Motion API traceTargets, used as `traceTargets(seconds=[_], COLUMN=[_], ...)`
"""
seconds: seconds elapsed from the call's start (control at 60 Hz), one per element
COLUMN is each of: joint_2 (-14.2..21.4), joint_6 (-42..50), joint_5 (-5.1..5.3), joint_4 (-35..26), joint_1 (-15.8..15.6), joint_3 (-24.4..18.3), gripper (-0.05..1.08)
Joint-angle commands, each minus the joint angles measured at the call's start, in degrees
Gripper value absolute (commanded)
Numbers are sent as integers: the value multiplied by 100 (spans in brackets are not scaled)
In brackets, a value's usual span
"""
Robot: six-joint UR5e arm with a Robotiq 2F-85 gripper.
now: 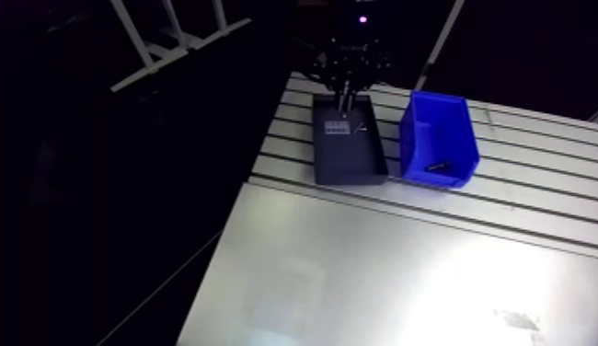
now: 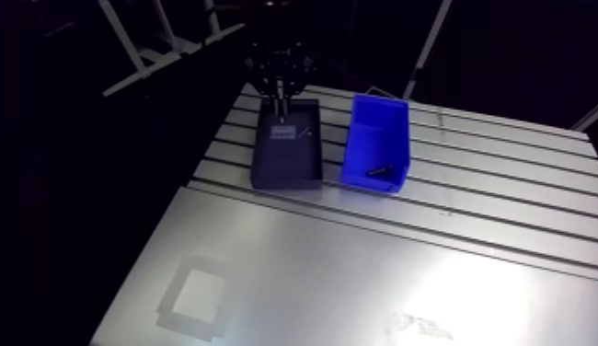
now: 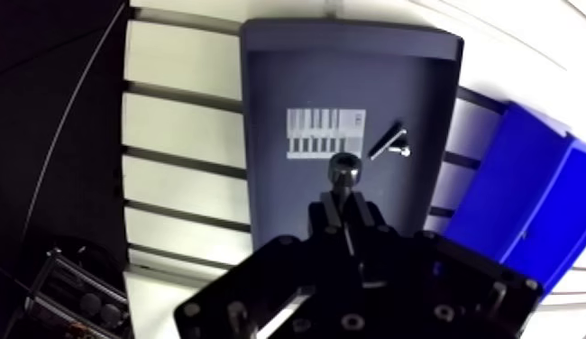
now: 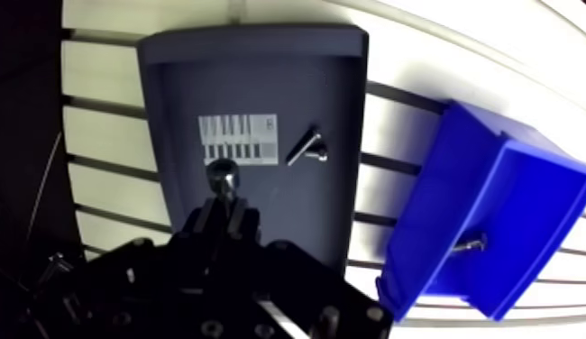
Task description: Pick up the M10 bolt from the tray and put it into the blue bin.
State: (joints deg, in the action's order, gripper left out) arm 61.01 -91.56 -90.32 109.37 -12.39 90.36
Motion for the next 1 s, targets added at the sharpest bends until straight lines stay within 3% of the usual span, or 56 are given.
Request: traceTargets(seconds=[0.017, 0.2, 0.567, 0.683, 0.783, 1.0], joint_2=[422, 826, 1670, 1782, 1844, 2099], joint_6=[-47, -818, -2488, -2989, -3796, -5023], joint_5=[-25, -24, -43, -50, -120, -128], joint_4=[-408, -883, -1244, -1456, -1846, -1812], joint_1=[8, -1, 65, 169, 308, 523], joint_3=[-64, -76, 12, 14, 30, 169], gripper=[107, 107, 107, 106, 105, 105])
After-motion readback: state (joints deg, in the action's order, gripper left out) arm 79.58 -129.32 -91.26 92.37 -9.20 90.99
